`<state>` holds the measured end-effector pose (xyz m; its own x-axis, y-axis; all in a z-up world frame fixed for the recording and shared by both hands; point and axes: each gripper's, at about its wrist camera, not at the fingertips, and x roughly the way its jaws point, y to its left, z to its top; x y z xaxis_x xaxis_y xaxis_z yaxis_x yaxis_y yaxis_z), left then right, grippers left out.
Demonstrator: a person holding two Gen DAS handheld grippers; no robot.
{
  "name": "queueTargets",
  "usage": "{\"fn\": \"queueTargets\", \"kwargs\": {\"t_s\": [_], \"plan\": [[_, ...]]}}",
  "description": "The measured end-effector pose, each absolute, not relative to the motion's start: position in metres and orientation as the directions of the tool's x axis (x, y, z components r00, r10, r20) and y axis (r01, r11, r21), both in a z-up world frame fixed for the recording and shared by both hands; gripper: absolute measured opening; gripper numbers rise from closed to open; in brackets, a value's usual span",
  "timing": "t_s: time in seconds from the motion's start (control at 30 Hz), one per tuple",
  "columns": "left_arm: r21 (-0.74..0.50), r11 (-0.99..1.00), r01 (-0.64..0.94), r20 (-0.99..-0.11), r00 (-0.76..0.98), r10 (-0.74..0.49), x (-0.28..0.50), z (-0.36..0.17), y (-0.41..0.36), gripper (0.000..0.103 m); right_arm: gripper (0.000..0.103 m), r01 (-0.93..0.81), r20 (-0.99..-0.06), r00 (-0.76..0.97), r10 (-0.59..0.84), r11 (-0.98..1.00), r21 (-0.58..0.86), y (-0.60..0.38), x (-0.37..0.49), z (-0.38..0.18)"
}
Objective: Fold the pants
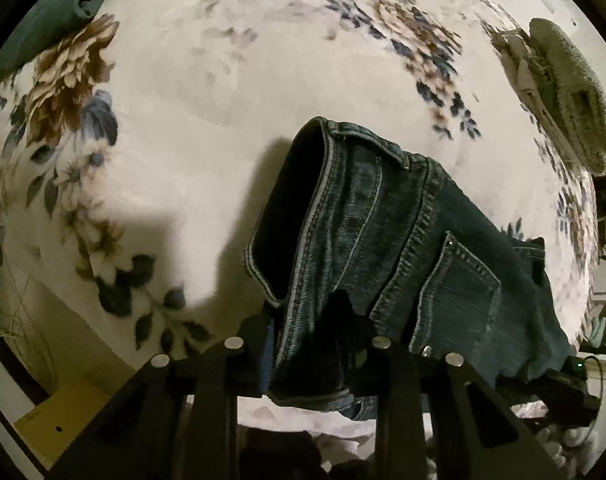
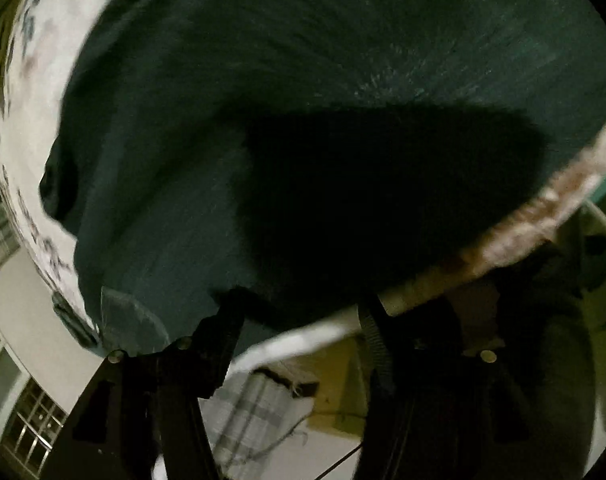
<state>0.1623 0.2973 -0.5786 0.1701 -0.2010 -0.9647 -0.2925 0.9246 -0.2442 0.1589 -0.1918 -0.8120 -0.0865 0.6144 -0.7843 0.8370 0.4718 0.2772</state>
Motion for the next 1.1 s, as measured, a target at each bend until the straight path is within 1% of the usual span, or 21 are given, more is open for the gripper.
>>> {"fn": "queueTargets", "kwargs": {"t_s": [0.03, 0.07, 0.1, 0.17, 0.27, 0.33, 0.4, 0.43, 0.47, 0.5, 0.57, 0.6, 0.67, 0.73, 0.83, 0.87, 0.9, 0.93, 1.0, 1.03, 1.1], "plan": [[-0.244, 0.926, -0.287, -0.965, 0.163, -0.204, 0.161, -0.578, 0.3, 0.023, 0.058, 0.852, -0.792, -0.058, 0.608, 0.443, 0.278, -0.192, 0.156, -0.813], [-0.241, 0.929, -0.28, -0.967, 0.153, -0.205, 0.16, -0.577, 0.3, 0.023, 0.043, 0.872, -0.804, -0.018, 0.595, 0.403, 0.278, -0.191, 0.15, -0.811], [-0.239, 0.932, -0.274, -0.967, 0.149, -0.205, 0.158, -0.573, 0.301, 0.023, 0.016, 0.869, -0.806, -0.008, 0.592, 0.402, 0.287, -0.189, 0.149, -0.808], [-0.227, 0.939, -0.258, -0.972, 0.124, -0.201, 0.155, -0.577, 0.296, 0.023, 0.011, 0.825, -0.831, -0.022, 0.556, 0.479, 0.299, -0.183, 0.15, -0.793], [-0.219, 0.943, -0.25, -0.975, 0.101, -0.199, 0.153, -0.587, 0.296, 0.024, 0.011, 0.781, -0.845, -0.097, 0.525, 0.567, 0.262, -0.179, 0.152, -0.789], [-0.22, 0.942, -0.254, -0.975, 0.098, -0.201, 0.156, -0.586, 0.297, 0.024, 0.015, 0.716, -0.843, -0.187, 0.505, 0.657, 0.235, -0.173, 0.165, -0.787], [-0.224, 0.939, -0.26, -0.974, 0.097, -0.205, 0.155, -0.585, 0.299, 0.024, 0.039, 0.635, -0.836, -0.262, 0.483, 0.738, 0.228, -0.164, 0.187, -0.773], [-0.227, 0.938, -0.262, -0.973, 0.102, -0.207, 0.153, -0.584, 0.3, 0.024, 0.045, 0.608, -0.835, -0.25, 0.489, 0.751, 0.258, -0.161, 0.195, -0.762], [-0.231, 0.937, -0.263, -0.972, 0.107, -0.21, 0.15, -0.583, 0.301, 0.024, 0.057, 0.577, -0.834, -0.2, 0.515, 0.749, 0.324, -0.158, 0.21, -0.743], [-0.235, 0.935, -0.264, -0.971, 0.113, -0.212, 0.15, -0.582, 0.301, 0.024, 0.06, 0.548, -0.832, -0.177, 0.526, 0.755, 0.361, -0.154, 0.223, -0.733], [-0.236, 0.935, -0.266, -0.97, 0.118, -0.212, 0.156, -0.582, 0.297, 0.024, 0.061, 0.459, -0.829, -0.136, 0.543, 0.775, 0.433, -0.142, 0.26, -0.717], [-0.238, 0.933, -0.269, -0.97, 0.121, -0.213, 0.155, -0.581, 0.298, 0.025, 0.065, 0.409, -0.837, -0.121, 0.533, 0.795, 0.447, -0.133, 0.281, -0.713], [-0.239, 0.933, -0.269, -0.969, 0.123, -0.213, 0.152, -0.578, 0.299, 0.026, 0.067, 0.273, -0.857, -0.12, 0.502, 0.846, 0.457, -0.112, 0.323, -0.715], [-0.246, 0.931, -0.269, -0.968, 0.123, -0.22, 0.152, -0.576, 0.301, 0.027, 0.068, 0.139, -0.875, -0.199, 0.442, 0.896, 0.421, -0.086, 0.366, -0.738], [-0.26, 0.927, -0.27, -0.964, 0.127, -0.234, 0.15, -0.578, 0.308, 0.027, 0.07, 0.038, -0.873, -0.348, 0.342, 0.935, 0.352, -0.062, 0.394, -0.769], [-0.266, 0.926, -0.268, -0.963, 0.127, -0.24, 0.149, -0.58, 0.311, 0.027, 0.067, 0.021, -0.87, -0.363, 0.334, 0.936, 0.35, -0.06, 0.398, -0.769], [-0.273, 0.924, -0.268, -0.961, 0.127, -0.247, 0.146, -0.582, 0.314, 0.028, 0.034, -0.002, -0.867, -0.379, 0.322, 0.937, 0.348, -0.059, 0.403, -0.765], [-0.281, 0.922, -0.268, -0.958, 0.127, -0.255, 0.146, -0.584, 0.314, 0.028, 0.022, -0.013, -0.868, -0.381, 0.318, 0.937, 0.349, -0.061, 0.408, -0.76], [-0.3, 0.915, -0.269, -0.953, 0.126, -0.275, 0.144, -0.586, 0.32, 0.03, 0.001, 0.07, -0.862, -0.346, 0.369, 0.927, 0.369, -0.091, 0.42, -0.745], [-0.312, 0.91, -0.274, -0.949, 0.126, -0.288, 0.143, -0.586, 0.323, 0.03, 0.0, 0.148, -0.863, -0.293, 0.412, 0.911, 0.384, -0.112, 0.43, -0.735], [-0.324, 0.901, -0.29, -0.946, 0.124, -0.301, 0.141, -0.584, 0.326, 0.03, 0.0, 0.203, -0.885, -0.211, 0.415, 0.904, 0.375, -0.132, 0.452, -0.719]]}}
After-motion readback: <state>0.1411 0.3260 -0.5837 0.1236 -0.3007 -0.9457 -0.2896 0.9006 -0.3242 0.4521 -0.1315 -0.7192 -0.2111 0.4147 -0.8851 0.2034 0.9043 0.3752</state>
